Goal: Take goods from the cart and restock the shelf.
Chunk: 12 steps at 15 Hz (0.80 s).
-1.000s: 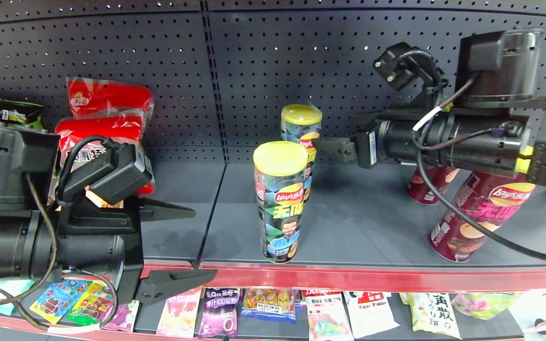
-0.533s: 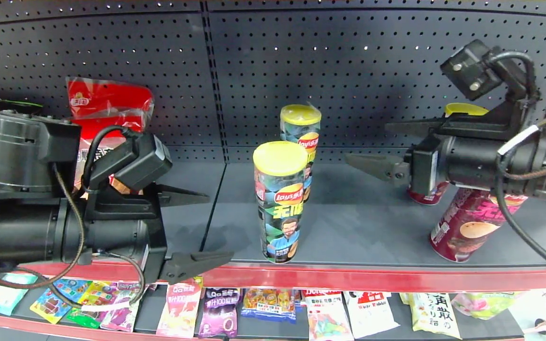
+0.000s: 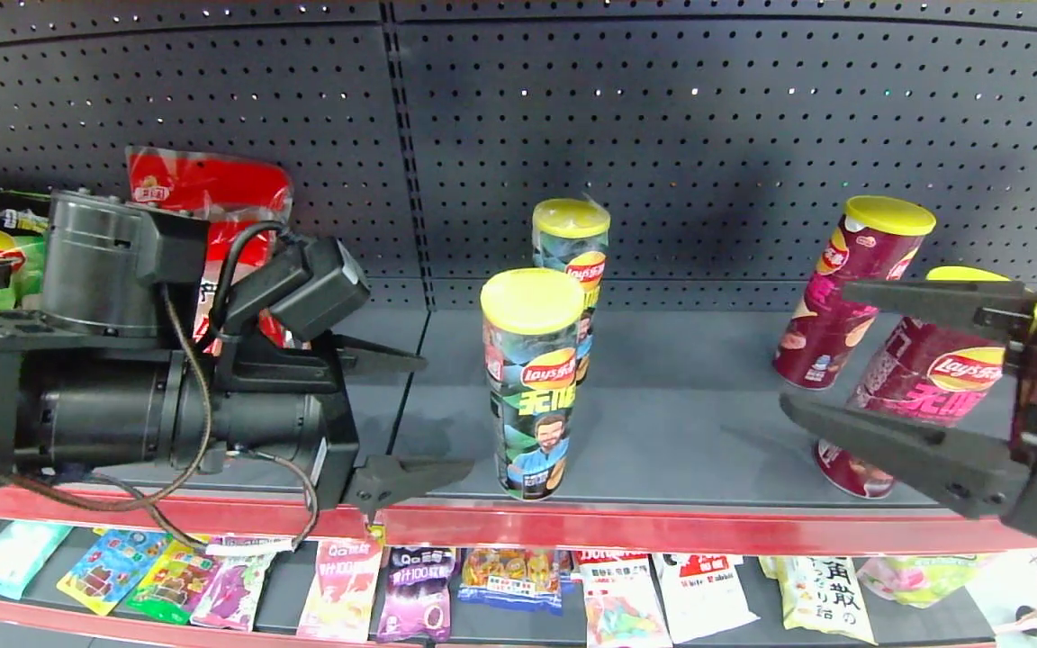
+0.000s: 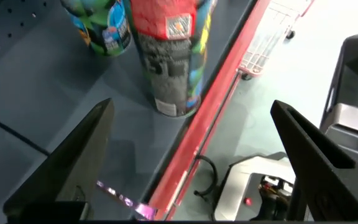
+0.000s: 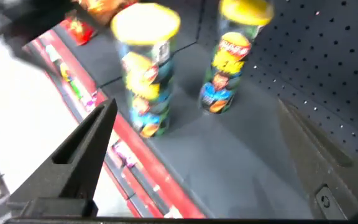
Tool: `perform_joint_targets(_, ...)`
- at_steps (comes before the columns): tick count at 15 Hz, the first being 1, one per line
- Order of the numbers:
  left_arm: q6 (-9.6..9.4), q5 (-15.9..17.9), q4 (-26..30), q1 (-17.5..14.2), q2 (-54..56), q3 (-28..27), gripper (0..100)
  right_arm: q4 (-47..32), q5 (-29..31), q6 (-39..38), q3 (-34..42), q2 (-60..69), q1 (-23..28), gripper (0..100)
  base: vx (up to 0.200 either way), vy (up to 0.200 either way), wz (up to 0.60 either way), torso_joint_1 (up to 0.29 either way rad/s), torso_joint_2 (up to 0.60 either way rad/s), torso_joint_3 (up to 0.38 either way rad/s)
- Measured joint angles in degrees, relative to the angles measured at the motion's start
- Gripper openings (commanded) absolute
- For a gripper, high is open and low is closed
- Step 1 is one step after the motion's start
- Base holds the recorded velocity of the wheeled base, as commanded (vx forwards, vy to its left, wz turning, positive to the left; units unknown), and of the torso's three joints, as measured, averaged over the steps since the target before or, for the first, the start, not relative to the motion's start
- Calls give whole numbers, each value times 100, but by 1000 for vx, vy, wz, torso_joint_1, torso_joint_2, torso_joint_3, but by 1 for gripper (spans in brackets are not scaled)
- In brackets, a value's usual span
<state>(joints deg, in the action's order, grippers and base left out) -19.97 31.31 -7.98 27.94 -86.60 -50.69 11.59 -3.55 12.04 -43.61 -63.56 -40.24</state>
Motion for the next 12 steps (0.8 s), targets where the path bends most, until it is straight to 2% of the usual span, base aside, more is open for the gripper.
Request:
perform_joint_targets(3, -15, -24, -93, 11, -196, -199, 100, -673, 395, 22, 329, 920, 26, 100, 0, 0, 0, 0, 0, 0)
perform_joint_targets(5, 21, -41, -575, 9, -341, -262, 100, -1337, 510, 18, 413, 1574, 182, 100, 0, 0, 0, 0, 0, 0)
perform_joint_targets(6, 32, -62, -813, 11, -428, -265, 100, -1740, 538, 18, 433, 1941, 319, 100, 0, 0, 0, 0, 0, 0)
perform_joint_targets(9, 49, -106, -901, 37, -599, -304, 100, -2787, 562, 11, 518, 2981, 778, 100, 0, 0, 0, 0, 0, 0)
perform_joint_targets(12, 245, -152, -912, 155, -651, -374, 100, -3461, 573, -17, 747, 3942, 1331, 100, 0, 0, 0, 0, 0, 0)
